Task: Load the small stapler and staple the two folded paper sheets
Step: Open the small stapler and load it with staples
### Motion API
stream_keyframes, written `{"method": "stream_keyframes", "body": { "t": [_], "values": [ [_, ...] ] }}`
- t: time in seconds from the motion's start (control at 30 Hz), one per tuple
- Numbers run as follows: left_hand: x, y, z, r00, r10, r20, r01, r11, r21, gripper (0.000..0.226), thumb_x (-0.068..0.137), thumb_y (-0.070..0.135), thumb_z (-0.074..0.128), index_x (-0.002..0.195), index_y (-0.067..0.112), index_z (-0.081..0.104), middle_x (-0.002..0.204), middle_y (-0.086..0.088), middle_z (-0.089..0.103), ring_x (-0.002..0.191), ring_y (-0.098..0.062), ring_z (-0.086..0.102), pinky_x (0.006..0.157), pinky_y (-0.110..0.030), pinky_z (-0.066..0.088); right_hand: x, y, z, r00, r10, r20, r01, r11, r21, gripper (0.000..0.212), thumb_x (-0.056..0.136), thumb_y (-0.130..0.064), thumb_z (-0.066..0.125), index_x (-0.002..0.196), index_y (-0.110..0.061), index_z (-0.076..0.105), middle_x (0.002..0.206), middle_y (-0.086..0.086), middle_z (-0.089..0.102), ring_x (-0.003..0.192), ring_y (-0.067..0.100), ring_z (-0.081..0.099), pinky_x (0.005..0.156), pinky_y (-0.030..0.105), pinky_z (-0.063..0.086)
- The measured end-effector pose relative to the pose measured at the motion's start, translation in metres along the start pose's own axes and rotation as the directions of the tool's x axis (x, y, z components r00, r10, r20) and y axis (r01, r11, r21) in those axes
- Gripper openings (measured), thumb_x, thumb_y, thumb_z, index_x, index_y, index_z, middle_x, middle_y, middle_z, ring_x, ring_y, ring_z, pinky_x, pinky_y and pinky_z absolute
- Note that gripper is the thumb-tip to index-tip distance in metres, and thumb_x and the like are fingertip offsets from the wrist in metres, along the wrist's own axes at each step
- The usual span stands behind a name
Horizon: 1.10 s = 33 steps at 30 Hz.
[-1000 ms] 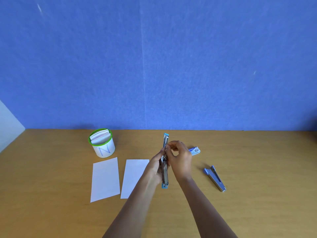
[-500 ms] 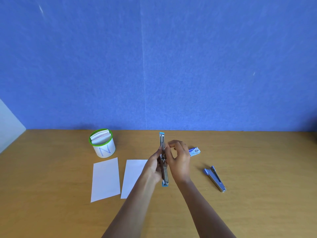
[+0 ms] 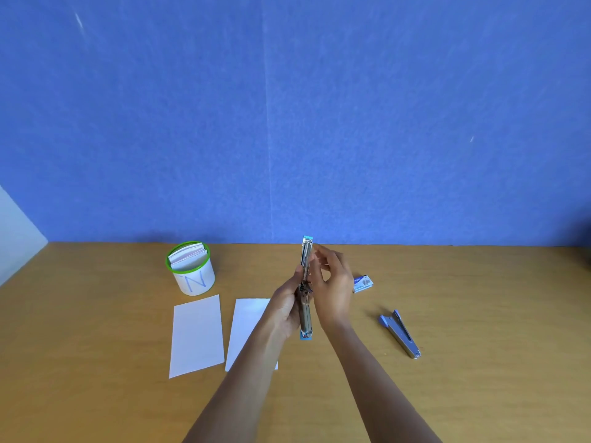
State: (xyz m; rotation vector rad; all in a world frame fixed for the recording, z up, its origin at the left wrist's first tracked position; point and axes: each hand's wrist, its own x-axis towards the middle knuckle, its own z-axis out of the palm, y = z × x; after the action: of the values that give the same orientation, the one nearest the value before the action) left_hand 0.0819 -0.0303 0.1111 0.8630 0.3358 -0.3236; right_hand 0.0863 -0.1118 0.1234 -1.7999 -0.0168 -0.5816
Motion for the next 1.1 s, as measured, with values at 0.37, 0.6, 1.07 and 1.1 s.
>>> {"method": "stream_keyframes", "body": {
  "t": [0.37, 0.6, 1.07, 1.1],
  "values": [
    [-0.003, 0.001, 0.004, 0.999, 0.038, -0.019, -0.037, 0.999, 0.034, 0.026, 0.094, 0.033, 0.053, 0.093, 0.012, 0.068, 0.080, -0.003, 0.058, 0.074, -0.016, 0.054, 0.069, -0.027, 0.044, 0.004, 0.003, 0.001, 0.991, -0.137, 0.005, 0.136, 0.974, -0.180, 0.019, 0.088, -0.003, 0.057, 0.098, -0.011, 0.070, 0.097, -0.005, 0.057, 0.094, 0.018, 0.054, 0.079, 0.023, 0.043],
    [-0.004, 0.002, 0.006, 0.999, 0.043, -0.015, -0.043, 0.999, 0.026, 0.027, 0.091, 0.035, 0.055, 0.090, 0.013, 0.069, 0.077, -0.001, 0.061, 0.072, -0.015, 0.057, 0.066, -0.026, 0.047, 0.000, -0.003, 0.001, 0.999, -0.036, -0.024, 0.034, 0.996, -0.081, 0.020, 0.090, -0.007, 0.054, 0.106, -0.014, 0.065, 0.104, -0.008, 0.056, 0.094, 0.012, 0.060, 0.082, 0.022, 0.048],
    [-0.010, -0.006, 0.021, 0.695, 0.716, 0.060, -0.317, 0.232, 0.919, 0.022, 0.091, 0.017, 0.060, 0.107, 0.006, 0.070, 0.106, -0.007, 0.064, 0.096, -0.019, 0.060, 0.078, -0.012, 0.038, -0.002, -0.006, -0.001, 0.445, 0.614, 0.652, -0.820, -0.012, 0.572, 0.027, 0.099, -0.015, 0.041, 0.083, -0.003, 0.061, 0.075, 0.007, 0.061, 0.076, 0.019, 0.057, 0.073, 0.027, 0.045],
    [-0.010, -0.007, 0.021, 0.686, 0.723, 0.082, -0.303, 0.181, 0.936, 0.021, 0.091, 0.017, 0.059, 0.106, 0.006, 0.070, 0.106, -0.007, 0.062, 0.096, -0.019, 0.060, 0.077, -0.012, 0.037, -0.003, -0.006, 0.000, 0.426, 0.596, 0.681, -0.823, -0.059, 0.566, 0.029, 0.099, -0.015, 0.040, 0.080, -0.004, 0.060, 0.072, 0.007, 0.061, 0.075, 0.018, 0.056, 0.072, 0.027, 0.045]
  ]
}}
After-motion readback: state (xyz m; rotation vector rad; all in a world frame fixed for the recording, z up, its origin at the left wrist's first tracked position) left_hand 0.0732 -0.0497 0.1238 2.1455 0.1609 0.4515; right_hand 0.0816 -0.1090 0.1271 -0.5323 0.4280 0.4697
